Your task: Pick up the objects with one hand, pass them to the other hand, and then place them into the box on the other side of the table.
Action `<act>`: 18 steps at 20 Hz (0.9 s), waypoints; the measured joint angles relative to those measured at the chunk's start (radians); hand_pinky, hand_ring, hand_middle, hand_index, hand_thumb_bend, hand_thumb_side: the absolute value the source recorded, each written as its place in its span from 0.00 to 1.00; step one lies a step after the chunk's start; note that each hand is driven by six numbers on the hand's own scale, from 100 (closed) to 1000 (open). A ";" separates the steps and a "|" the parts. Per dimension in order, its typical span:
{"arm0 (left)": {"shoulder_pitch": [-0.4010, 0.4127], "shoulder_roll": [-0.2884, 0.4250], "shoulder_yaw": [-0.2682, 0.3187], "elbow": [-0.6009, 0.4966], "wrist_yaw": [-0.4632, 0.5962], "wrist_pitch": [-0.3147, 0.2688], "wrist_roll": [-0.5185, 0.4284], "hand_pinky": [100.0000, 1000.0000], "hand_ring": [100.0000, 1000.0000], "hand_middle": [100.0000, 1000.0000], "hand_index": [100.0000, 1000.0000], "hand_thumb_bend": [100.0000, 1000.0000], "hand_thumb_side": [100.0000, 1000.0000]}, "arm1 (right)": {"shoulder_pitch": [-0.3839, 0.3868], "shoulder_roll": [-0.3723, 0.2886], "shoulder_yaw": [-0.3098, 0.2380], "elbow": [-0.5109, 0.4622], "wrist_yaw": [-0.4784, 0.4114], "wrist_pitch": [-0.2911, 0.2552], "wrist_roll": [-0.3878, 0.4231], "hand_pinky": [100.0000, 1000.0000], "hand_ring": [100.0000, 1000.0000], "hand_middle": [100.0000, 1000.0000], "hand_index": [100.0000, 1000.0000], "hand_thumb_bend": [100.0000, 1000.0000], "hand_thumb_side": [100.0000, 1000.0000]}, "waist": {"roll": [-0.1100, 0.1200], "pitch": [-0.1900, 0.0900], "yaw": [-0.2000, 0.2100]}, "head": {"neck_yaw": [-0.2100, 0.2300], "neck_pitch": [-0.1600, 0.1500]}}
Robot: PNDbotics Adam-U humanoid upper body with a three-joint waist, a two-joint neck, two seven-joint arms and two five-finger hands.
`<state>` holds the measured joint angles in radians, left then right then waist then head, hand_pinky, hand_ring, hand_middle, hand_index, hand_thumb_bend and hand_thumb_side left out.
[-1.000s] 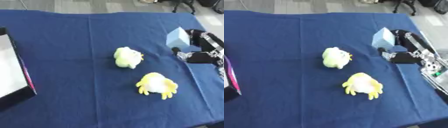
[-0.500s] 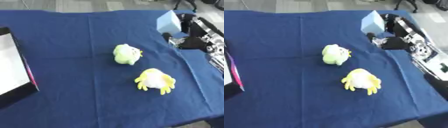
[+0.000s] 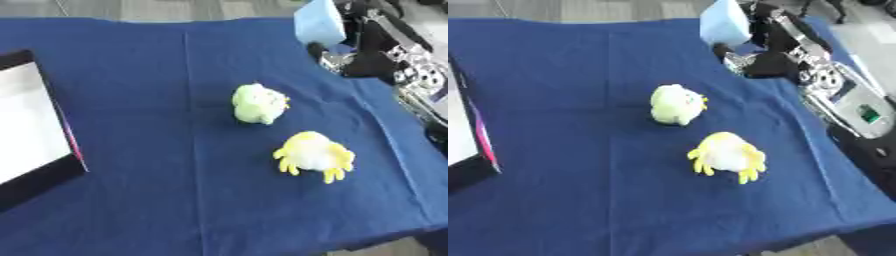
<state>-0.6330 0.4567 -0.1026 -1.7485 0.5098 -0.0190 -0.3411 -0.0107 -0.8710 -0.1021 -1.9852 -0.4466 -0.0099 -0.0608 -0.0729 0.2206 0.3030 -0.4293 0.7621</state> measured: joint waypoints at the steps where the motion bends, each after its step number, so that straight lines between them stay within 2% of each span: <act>1: -0.011 0.000 -0.006 -0.004 0.000 -0.003 0.001 1.00 0.73 0.71 0.73 0.00 0.57 | -0.011 0.005 0.009 0.000 0.000 0.002 0.003 0.68 0.53 0.58 0.60 0.03 0.00 | 0.001 -0.002 0.000 | 0.001 0.000; 11: -0.100 0.009 -0.057 -0.035 -0.002 -0.037 0.012 1.00 0.74 0.72 0.73 0.00 0.54 | -0.108 0.035 0.092 0.000 0.007 0.018 0.024 0.68 0.53 0.58 0.60 0.03 0.00 | 0.016 -0.018 0.013 | 0.013 -0.001; 18: -0.156 0.011 -0.100 -0.051 -0.026 -0.051 0.012 1.00 0.75 0.72 0.72 0.00 0.51 | -0.157 0.068 0.155 0.000 0.018 0.042 -0.002 0.67 0.52 0.58 0.61 0.00 0.00 | 0.022 -0.020 0.026 | -0.004 0.001</act>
<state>-0.7888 0.4680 -0.2031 -1.7993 0.4842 -0.0698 -0.3288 -0.1678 -0.8034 0.0525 -1.9852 -0.4289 0.0318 -0.0629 -0.0507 0.2003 0.3285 -0.4330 0.7632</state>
